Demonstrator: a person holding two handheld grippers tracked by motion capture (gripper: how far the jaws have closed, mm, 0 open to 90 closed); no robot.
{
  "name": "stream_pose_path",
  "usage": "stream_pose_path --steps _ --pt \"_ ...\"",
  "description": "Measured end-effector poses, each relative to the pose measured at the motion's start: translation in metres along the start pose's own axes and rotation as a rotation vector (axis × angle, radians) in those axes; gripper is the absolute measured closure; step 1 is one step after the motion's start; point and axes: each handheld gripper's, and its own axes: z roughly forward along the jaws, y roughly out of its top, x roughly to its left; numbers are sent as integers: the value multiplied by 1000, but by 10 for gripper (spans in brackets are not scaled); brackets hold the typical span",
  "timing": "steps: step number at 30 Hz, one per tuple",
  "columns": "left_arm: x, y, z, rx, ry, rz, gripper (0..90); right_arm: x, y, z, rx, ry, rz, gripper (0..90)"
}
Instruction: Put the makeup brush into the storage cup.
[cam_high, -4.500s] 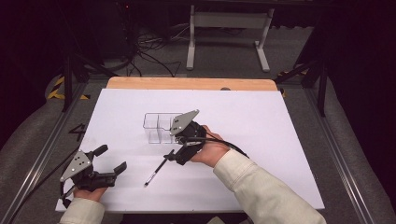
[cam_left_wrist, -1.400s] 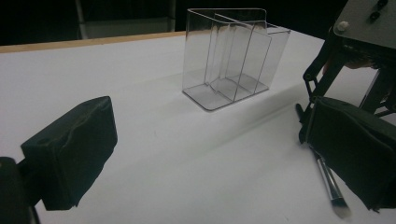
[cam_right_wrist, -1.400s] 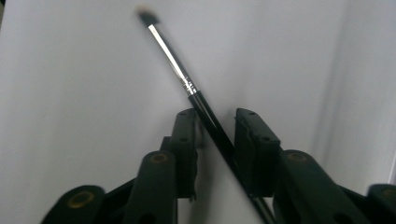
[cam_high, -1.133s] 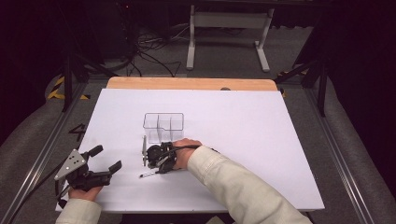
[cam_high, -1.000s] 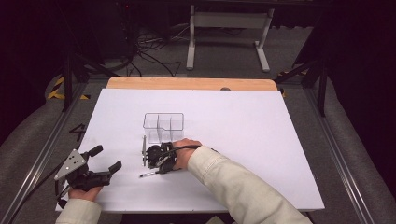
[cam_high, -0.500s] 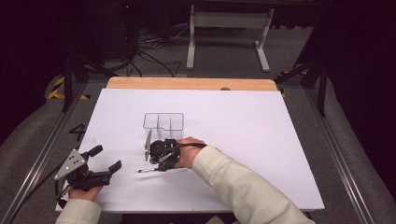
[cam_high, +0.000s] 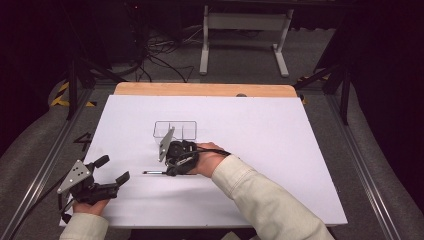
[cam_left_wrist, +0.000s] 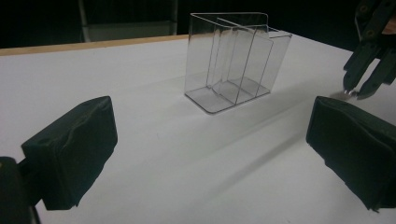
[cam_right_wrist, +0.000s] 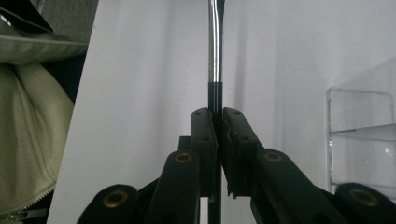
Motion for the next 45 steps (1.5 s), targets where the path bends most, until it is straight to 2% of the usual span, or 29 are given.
stream_pose_path --steps 6,8,9,10,12,14,15,30,32,38,45 --pt "0 0 0 4 0 0 27 1 -1 -9 -50 -16 12 845" --pt "0 0 0 3 -1 0 28 1 -2 -15 -99 -27 23 846" --pt "0 0 0 3 -1 0 27 1 -2 -15 -99 -27 23 846" --pt "0 0 0 3 -1 0 28 1 -3 -19 -139 -34 35 846" --pt "0 0 0 3 -2 4 28 1 -4 -23 -172 -36 42 845" --pt "0 0 0 -1 0 3 28 1 -4 -26 -184 -43 47 846" --pt "0 0 0 -1 0 3 28 1 -6 -30 -216 -51 58 846" --pt "0 0 1 0 -1 2 28 -4 -18 -51 -415 -108 135 845" --pt "1 0 1 2 -1 3 28 -5 -21 -55 -464 -126 156 845" --pt "1 0 1 2 -2 3 28 -8 -29 -61 -562 -167 199 845" --pt "1 0 1 2 -2 1 28 -9 -33 -66 -637 -206 219 845"
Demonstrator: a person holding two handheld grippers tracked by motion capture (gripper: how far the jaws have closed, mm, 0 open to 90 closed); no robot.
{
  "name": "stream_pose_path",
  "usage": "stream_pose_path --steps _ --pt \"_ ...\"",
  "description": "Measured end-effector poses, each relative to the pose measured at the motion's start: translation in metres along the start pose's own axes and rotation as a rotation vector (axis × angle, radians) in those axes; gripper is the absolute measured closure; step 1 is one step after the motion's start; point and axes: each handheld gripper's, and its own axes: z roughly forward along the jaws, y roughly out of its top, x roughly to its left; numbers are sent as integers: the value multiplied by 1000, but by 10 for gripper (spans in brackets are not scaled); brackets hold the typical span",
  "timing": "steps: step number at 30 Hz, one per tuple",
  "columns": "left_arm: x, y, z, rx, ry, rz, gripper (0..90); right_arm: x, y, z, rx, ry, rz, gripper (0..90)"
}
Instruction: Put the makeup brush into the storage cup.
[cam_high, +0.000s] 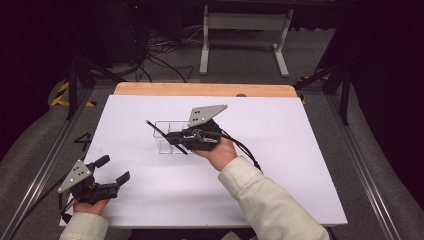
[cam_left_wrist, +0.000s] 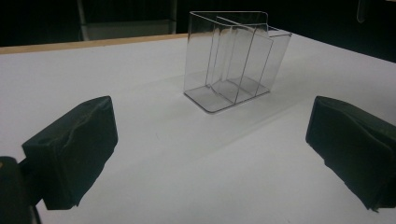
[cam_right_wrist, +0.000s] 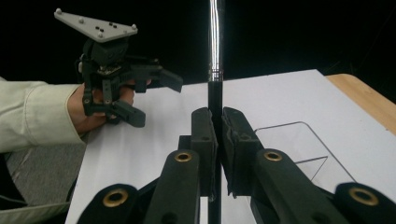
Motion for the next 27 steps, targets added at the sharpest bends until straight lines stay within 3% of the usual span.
stream_pose_path --steps 7,16,27 --pt "0 0 0 0 -1 0 28 -5 -1 -4 -66 -38 33 845" --pt "0 0 0 -2 -3 1 29 -13 -4 -9 -192 -75 71 845" --pt "0 0 0 -1 -3 1 29 -21 -6 -7 -248 -112 84 845"
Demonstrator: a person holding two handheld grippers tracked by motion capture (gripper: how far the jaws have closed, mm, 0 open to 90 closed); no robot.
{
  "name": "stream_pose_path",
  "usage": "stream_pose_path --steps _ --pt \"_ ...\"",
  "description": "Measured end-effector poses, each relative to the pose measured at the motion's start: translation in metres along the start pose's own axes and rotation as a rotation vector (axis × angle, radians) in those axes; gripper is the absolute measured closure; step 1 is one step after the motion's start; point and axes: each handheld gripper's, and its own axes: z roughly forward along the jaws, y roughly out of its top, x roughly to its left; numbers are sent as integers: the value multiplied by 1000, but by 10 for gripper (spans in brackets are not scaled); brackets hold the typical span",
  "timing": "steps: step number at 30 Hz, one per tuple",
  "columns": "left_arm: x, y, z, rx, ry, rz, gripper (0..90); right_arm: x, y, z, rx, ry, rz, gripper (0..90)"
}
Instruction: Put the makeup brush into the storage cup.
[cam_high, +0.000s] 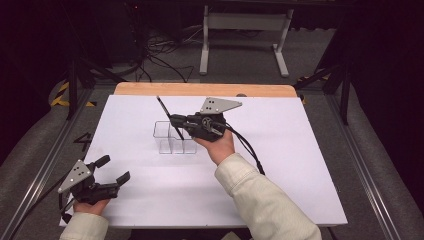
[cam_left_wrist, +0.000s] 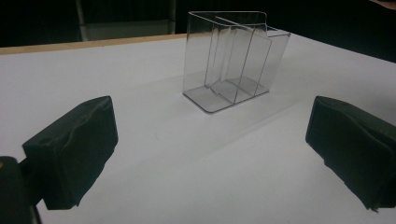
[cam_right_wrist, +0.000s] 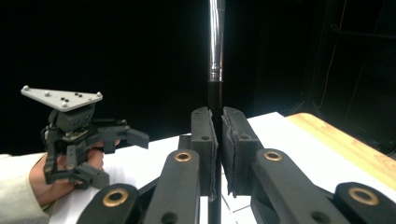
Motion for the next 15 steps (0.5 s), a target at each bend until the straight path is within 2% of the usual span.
stream_pose_path --steps 12,15 --pt "0 0 1 0 -1 1 29 -17 -4 12 -43 -74 -15 845" --pt "0 0 1 1 -1 2 29 -21 -5 15 -53 -80 -13 844"
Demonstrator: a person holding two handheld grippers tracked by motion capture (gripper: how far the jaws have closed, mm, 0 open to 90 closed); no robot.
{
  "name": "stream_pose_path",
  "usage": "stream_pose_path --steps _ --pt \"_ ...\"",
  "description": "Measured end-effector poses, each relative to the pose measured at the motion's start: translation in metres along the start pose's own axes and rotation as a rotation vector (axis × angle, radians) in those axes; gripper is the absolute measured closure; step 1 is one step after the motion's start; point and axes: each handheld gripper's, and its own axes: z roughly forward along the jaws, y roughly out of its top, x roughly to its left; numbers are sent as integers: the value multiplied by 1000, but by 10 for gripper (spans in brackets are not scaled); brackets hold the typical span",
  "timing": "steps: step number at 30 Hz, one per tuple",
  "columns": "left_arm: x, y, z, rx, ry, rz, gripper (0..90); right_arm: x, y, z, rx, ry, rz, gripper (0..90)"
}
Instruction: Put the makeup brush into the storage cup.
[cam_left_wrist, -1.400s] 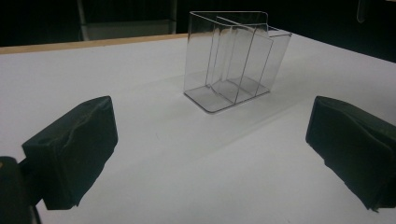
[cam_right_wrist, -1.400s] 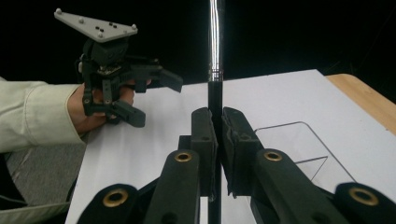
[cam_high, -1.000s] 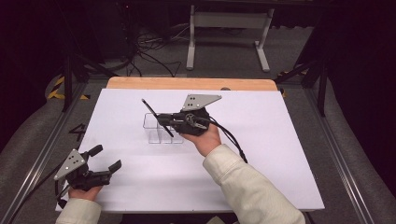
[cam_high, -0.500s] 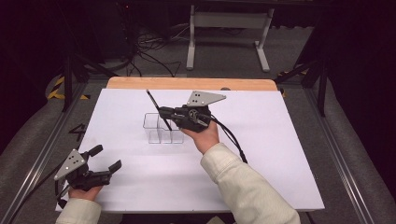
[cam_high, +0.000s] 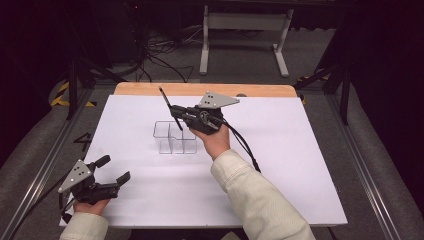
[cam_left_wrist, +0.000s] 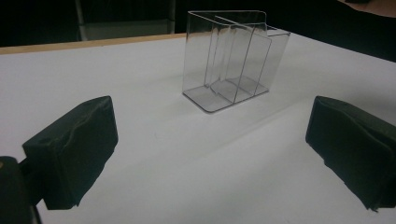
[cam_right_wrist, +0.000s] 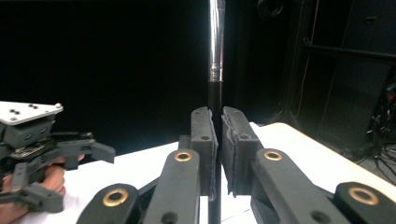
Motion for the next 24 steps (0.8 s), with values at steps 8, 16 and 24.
stream_pose_path --steps 8,16,24 --pt "0 0 0 5 -3 8 32 -7 -4 8 -14 -37 0 844" --pt "-1 0 2 7 -4 12 32 -17 -11 12 -18 -66 33 844" --pt "-1 0 2 7 -5 14 32 -20 -16 16 -34 -73 51 844"
